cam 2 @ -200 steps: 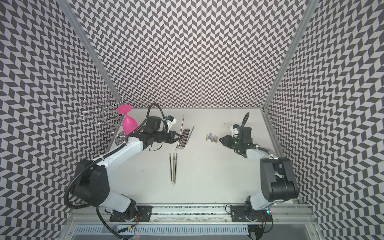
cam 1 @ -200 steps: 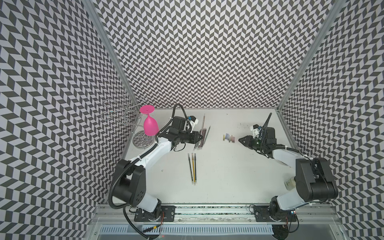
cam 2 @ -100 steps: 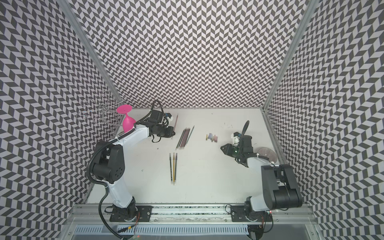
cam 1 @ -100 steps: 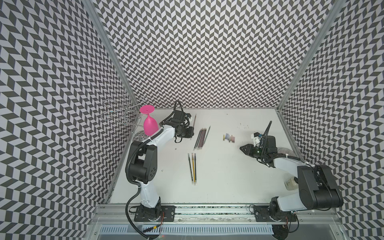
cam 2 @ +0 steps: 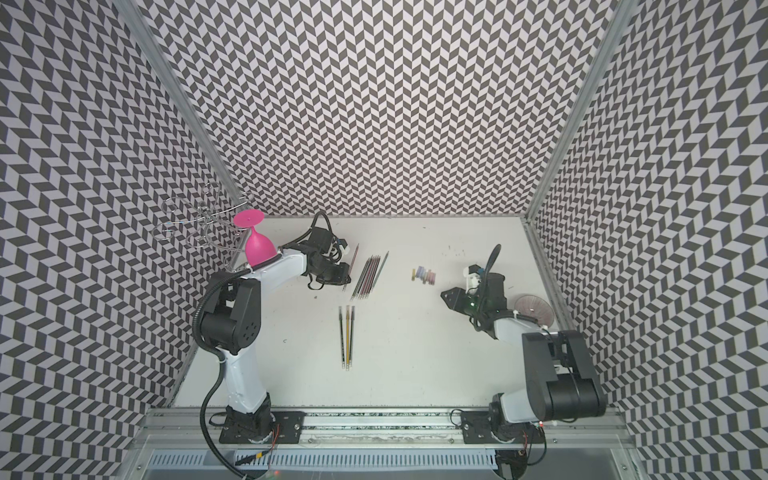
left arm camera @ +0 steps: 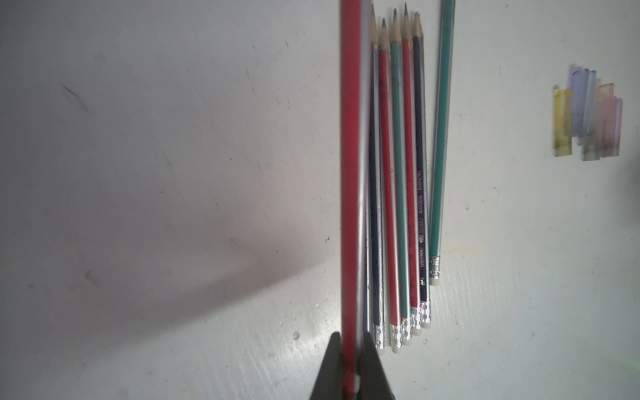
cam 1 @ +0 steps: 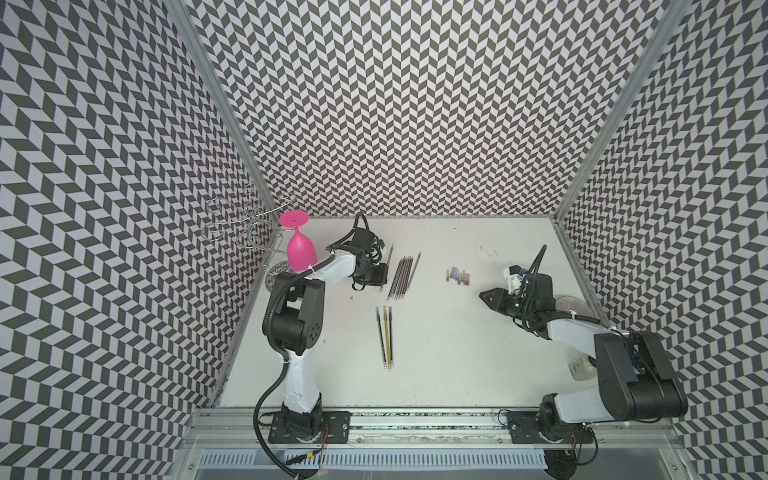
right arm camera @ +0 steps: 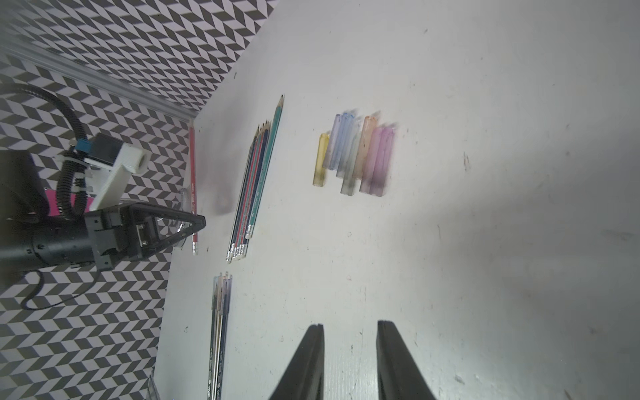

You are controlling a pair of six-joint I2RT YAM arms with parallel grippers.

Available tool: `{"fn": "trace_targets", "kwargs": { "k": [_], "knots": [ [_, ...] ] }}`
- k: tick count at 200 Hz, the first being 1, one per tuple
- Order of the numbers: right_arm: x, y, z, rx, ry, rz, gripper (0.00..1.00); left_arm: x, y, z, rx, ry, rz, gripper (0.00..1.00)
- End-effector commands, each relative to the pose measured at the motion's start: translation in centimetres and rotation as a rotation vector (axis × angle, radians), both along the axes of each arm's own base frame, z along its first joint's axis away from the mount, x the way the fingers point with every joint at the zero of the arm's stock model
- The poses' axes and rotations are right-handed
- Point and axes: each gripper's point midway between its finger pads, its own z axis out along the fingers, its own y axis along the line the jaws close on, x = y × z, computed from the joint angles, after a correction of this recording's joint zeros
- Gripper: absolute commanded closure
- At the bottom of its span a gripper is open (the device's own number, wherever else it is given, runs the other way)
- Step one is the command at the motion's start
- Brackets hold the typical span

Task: Remove the protective cover of the pencils
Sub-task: Place the pencil at the center of the board.

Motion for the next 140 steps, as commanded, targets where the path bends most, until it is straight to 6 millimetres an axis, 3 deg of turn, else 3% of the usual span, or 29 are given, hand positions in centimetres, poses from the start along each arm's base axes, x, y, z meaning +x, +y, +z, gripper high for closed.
{"fn": "trace_targets", "kwargs": {
  "k": [1, 27, 97, 120, 140],
  "knots": [
    [0.9, -0.1, 1.8, -0.017, -0.075, 0.005, 0.71, -0.9, -1.3, -1.0, -0.013, 0.04, -0.042, 0.91],
    [0.8, -0.5, 3.3, -0.042, -0.122, -0.011, 0.71, -1.3, -1.4, -2.0, 0.005, 0.079, -0.053, 0.91],
    [0.3, -1.3, 4.7, -0.092, -0.171, -0.039, 0.71, -1.8, -0.7, -2.7, 0.054, 0.086, -0.046, 0.92],
    [0.3, -1.8, 5.0, -0.119, -0.2, -0.053, 0.71, -1.8, -1.5, -1.8, 0.002, 0.076, -0.057, 0.94],
    [0.3, -2.0, 6.0, -0.137, -0.233, -0.063, 0.71, -1.1, -2.2, 0.4, -0.045, 0.03, -0.059, 0.95]
  ]
}}
